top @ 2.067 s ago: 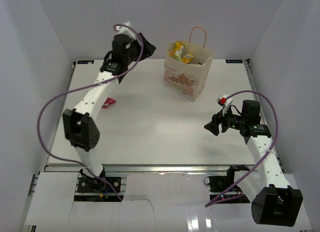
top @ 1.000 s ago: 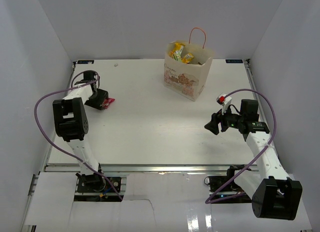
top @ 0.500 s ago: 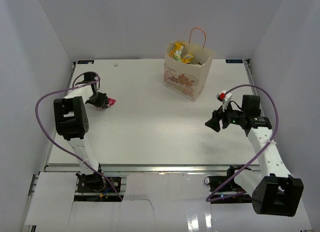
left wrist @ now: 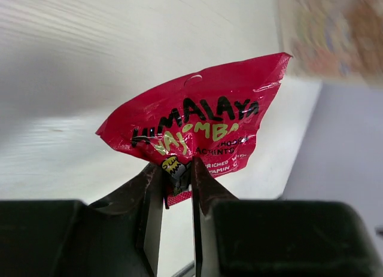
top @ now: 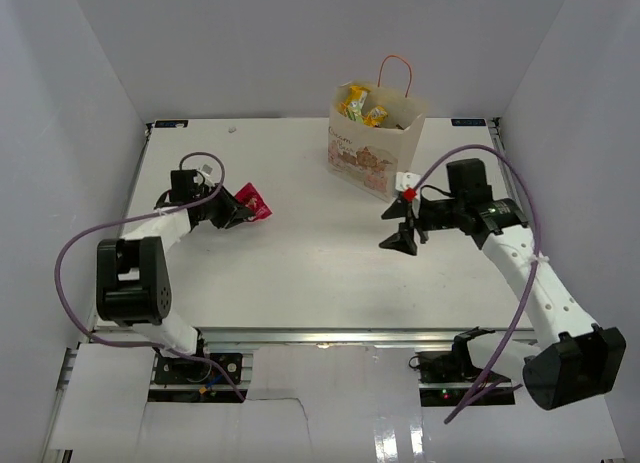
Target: Place the snacks into the paper bag
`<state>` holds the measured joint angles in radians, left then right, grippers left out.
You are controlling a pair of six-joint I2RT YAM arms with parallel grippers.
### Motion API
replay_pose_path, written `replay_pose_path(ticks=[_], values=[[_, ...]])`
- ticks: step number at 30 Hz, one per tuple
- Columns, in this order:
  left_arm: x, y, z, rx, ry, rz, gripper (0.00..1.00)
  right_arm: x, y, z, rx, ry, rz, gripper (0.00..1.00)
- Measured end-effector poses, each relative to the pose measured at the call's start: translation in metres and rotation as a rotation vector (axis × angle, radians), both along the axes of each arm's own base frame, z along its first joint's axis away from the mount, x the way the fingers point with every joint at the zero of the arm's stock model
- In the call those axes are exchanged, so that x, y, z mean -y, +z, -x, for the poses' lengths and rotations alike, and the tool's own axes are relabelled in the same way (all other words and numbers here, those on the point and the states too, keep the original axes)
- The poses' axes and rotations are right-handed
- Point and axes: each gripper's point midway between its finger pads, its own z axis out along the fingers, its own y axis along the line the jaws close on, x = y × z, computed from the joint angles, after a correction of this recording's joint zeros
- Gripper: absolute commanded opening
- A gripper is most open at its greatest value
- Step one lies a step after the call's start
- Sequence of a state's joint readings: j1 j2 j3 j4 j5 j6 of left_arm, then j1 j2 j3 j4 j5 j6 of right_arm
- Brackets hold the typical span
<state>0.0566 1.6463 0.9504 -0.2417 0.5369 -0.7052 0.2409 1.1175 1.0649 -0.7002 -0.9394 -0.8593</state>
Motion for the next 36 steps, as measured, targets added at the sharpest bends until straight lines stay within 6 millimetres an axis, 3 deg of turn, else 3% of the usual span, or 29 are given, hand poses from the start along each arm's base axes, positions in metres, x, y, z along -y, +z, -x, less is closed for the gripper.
replay_pose_path(ticks=[3,4,6,9,12,16,22,27,28,31,33,35,36], values=[[0.047,0.036,0.023,0.19,-0.201,0.046,0.0,-0.038,-0.006,0.004,-0.12,0.023,0.005,0.71],[0.064,0.046,0.032,0.243,-0.266,0.06,0.0,-0.048,-0.009,0.005,-0.177,0.011,0.003,0.8],[0.096,0.063,0.054,0.34,-0.387,0.079,0.0,-0.064,-0.015,-0.002,-0.285,-0.06,-0.006,0.84],[0.138,0.078,0.093,0.426,-0.538,0.123,0.0,-0.08,-0.02,-0.02,-0.425,-0.207,-0.021,0.87],[0.161,0.086,0.118,0.461,-0.612,0.145,0.0,-0.097,-0.013,-0.04,-0.526,-0.317,-0.072,0.85],[0.177,0.094,0.13,0.481,-0.635,0.156,0.0,-0.112,-0.007,-0.045,-0.611,-0.369,-0.127,0.81],[0.186,0.097,0.134,0.486,-0.63,0.155,0.0,-0.132,-0.003,-0.028,-0.68,-0.345,-0.152,0.69],[0.19,0.097,0.137,0.479,-0.629,0.156,0.0,-0.133,-0.01,-0.027,-0.714,-0.375,-0.155,0.47],[0.192,0.097,0.137,0.478,-0.63,0.158,0.0,-0.132,-0.011,-0.028,-0.717,-0.382,-0.156,0.36],[0.194,0.1,0.138,0.48,-0.629,0.161,0.01,-0.131,-0.015,-0.029,-0.726,-0.401,-0.152,0.21],[0.195,0.102,0.137,0.483,-0.623,0.162,0.12,-0.13,-0.018,-0.028,-0.728,-0.402,-0.147,0.09],[0.194,0.103,0.136,0.482,-0.618,0.161,0.24,-0.13,-0.019,-0.028,-0.72,-0.4,-0.144,0.08],[0.194,0.104,0.136,0.485,-0.616,0.161,0.38,-0.13,-0.019,-0.029,-0.713,-0.396,-0.143,0.08]])
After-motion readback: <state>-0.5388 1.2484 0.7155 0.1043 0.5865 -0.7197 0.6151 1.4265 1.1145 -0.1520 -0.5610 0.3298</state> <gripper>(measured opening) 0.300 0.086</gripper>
